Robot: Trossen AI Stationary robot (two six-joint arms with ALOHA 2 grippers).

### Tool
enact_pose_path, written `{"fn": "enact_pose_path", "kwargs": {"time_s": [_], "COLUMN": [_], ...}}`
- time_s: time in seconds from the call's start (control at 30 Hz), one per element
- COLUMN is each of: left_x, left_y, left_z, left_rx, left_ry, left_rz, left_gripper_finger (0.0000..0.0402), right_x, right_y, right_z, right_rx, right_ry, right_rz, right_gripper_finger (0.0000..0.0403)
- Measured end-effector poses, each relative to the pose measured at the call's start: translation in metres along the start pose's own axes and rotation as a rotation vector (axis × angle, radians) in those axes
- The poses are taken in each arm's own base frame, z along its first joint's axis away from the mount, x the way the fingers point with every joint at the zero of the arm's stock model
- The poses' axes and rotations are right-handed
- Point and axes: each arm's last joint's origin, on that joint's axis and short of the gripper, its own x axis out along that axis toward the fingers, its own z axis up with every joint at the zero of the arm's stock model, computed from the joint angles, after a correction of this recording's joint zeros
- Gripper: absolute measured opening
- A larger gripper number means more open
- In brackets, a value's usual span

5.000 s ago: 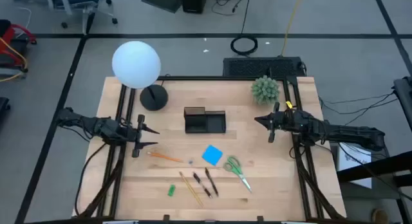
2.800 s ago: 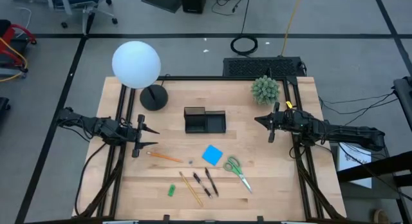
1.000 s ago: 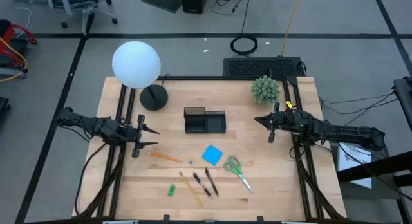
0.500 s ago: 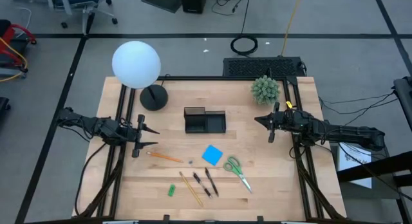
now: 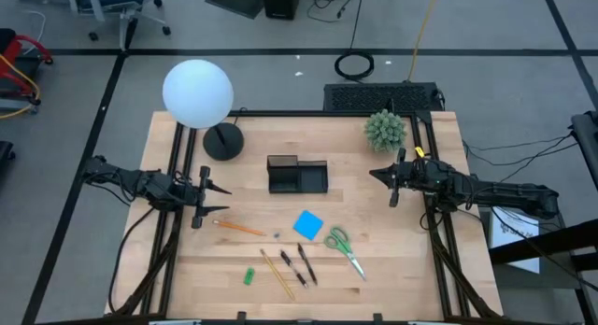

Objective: Pick and place office supplies into organizer

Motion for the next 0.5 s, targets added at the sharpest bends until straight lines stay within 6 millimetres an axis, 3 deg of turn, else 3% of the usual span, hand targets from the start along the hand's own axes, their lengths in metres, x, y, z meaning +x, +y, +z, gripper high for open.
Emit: {"fn": "enact_pose_path", "kwargs": {"time_s": [0.5], "left_x": [0.0], "left_y": [0.0], "left_z": [0.0001], "left_rx": [0.0], "left_ry": [-0.001], "left_rz": [0.0], "left_gripper_finger": [0.0196], "right_x": [0.0], "right_y": [0.0], "right_z": [0.0], "right_rx": [0.078], "right_ry": [0.0], "right_rz": [0.0], "right_gripper_finger": [0.0]}}
